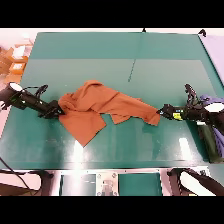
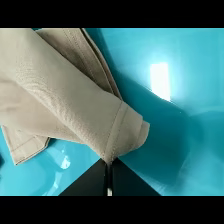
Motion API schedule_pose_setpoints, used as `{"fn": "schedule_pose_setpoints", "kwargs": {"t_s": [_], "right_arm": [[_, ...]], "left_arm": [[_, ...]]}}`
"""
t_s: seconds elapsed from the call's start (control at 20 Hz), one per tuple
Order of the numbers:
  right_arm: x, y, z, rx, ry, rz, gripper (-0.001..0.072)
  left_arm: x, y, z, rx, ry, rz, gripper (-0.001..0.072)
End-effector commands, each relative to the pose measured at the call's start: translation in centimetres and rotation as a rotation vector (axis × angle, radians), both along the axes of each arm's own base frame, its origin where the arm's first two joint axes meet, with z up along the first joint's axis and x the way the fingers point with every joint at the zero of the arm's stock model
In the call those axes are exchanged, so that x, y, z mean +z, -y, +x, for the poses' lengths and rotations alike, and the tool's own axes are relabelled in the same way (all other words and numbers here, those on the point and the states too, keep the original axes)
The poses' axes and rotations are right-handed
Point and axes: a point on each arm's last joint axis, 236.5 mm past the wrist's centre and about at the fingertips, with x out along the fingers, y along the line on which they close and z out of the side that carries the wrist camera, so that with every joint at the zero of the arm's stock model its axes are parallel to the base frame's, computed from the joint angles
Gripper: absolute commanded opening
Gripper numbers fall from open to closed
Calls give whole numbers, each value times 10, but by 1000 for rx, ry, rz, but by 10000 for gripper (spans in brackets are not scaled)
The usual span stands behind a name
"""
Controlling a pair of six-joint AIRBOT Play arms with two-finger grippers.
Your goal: Fold the shirts.
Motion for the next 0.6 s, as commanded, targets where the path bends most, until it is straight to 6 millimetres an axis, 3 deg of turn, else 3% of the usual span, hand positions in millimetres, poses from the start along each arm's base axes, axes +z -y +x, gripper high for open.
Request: {"fn": "schedule_pose_setpoints", "kwargs": {"t_s": [0.0,0.05,0.1,0.15,0.25,0.35,0.45,0.55], "right_arm": [[0,-1,-1,2,-3,3,15],[0,-1,-1,2,-3,3,66],[0,-1,-1,5,-5,4,218],[1,-2,-3,10,-8,8,289],[2,2,-9,6,-34,30,305],[-3,22,-18,-57,-91,36,495],[-12,43,-35,-136,-182,49,505],[-23,47,-50,-183,-234,95,518]], "left_arm": [[-6,-4,7,2,30,17,234],[-5,-1,9,1,41,3,24],[-4,-1,10,6,44,0,24],[-4,-1,10,4,45,3,24],[-4,-2,6,-29,49,5,24],[-6,-4,-1,-61,34,14,24],[-6,-4,-4,-79,30,13,24],[-5,-4,-5,-93,33,12,24]]}}
